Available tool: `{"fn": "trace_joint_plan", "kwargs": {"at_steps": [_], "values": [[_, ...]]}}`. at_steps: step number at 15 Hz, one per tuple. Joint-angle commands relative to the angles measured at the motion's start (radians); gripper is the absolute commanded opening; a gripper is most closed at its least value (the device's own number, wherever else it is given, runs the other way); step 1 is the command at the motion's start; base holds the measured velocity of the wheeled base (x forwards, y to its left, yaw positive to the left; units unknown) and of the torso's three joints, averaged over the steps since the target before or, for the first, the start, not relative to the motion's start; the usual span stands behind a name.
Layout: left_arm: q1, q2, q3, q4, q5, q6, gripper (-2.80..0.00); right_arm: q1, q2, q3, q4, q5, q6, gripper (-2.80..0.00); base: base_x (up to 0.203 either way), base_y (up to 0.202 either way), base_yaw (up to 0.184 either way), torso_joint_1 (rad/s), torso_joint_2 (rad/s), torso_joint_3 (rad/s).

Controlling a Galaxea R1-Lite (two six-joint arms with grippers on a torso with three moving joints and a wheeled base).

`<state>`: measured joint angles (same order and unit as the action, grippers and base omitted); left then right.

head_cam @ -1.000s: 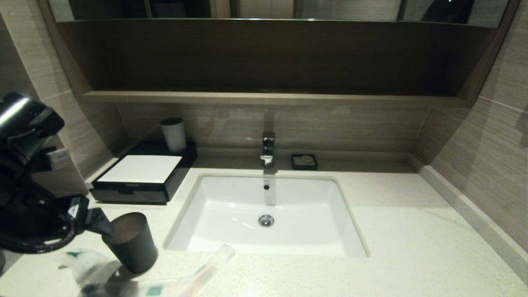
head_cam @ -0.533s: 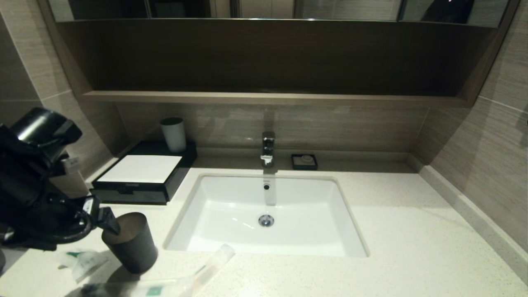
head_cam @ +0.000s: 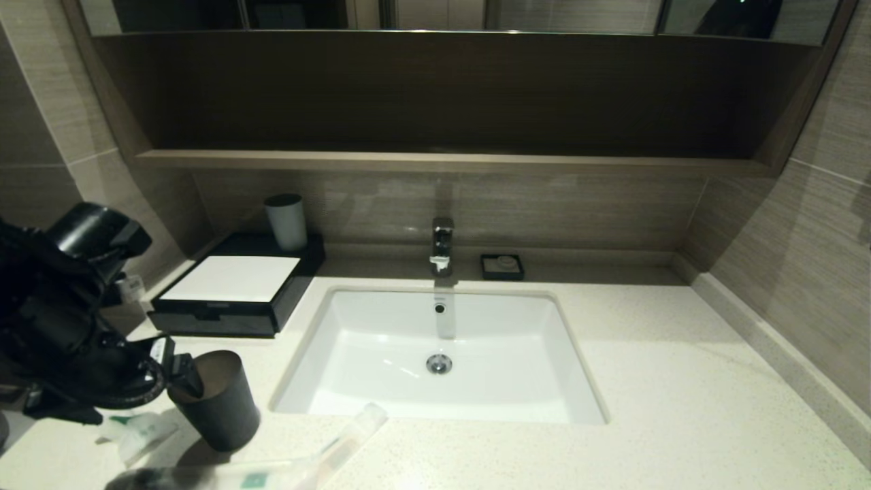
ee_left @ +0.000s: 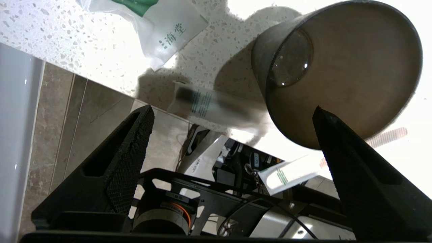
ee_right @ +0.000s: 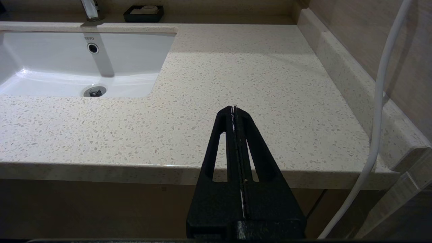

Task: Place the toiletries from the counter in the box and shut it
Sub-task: Pick up the cup

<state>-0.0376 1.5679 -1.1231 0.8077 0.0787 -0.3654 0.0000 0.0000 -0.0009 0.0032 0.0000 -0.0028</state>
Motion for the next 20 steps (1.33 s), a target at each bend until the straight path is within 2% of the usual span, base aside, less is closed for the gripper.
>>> {"fn": "trace_joint_plan", "kwargs": {"at_steps": [1,3,4,6,10,11,13,15,20], "values": [[0.004,0.006,0.023,-0.015,0.001,-0.002,0.00,0.000,0.000,0.001,0.000,0.000,0.000,-2.80,0.000,0.000,0.000,0.000,0.00,0.000],[0.004,0.018,0.039,-0.049,-0.001,-0.003,0.00,0.000,0.000,-0.001,0.000,0.000,0.000,-2.80,0.000,0.000,0.000,0.000,0.00,0.000],[0.004,0.022,0.039,-0.055,-0.024,-0.002,0.00,0.000,0.000,0.001,0.000,0.000,0.000,-2.80,0.000,0.000,0.000,0.000,0.00,0.000],[0.008,0.021,0.031,-0.062,-0.117,0.001,0.00,0.000,0.000,0.000,0.000,0.000,0.000,-2.80,0.000,0.000,0.000,0.000,0.00,0.000],[0.012,0.024,0.065,-0.104,-0.126,0.005,0.00,0.000,0.000,-0.001,0.000,0.000,0.000,-2.80,0.000,0.000,0.000,0.000,0.00,0.000],[0.020,0.023,0.072,-0.115,-0.125,0.006,-2.80,0.000,0.000,0.001,0.000,0.000,0.000,-2.80,0.000,0.000,0.000,0.000,0.00,0.000],[0.036,0.018,0.072,-0.103,-0.123,0.013,-2.80,0.000,0.000,-0.001,0.000,0.000,0.000,-2.80,0.000,0.000,0.000,0.000,0.00,0.000],[0.051,0.013,0.089,-0.079,-0.125,0.083,-2.80,0.000,0.000,0.000,0.000,0.000,0.000,-2.80,0.000,0.000,0.000,0.000,0.00,0.000],[0.062,-0.005,0.085,-0.075,-0.107,0.124,-2.80,0.000,0.000,0.001,0.000,0.000,0.000,-2.80,0.000,0.000,0.000,0.000,0.00,0.000]]}}
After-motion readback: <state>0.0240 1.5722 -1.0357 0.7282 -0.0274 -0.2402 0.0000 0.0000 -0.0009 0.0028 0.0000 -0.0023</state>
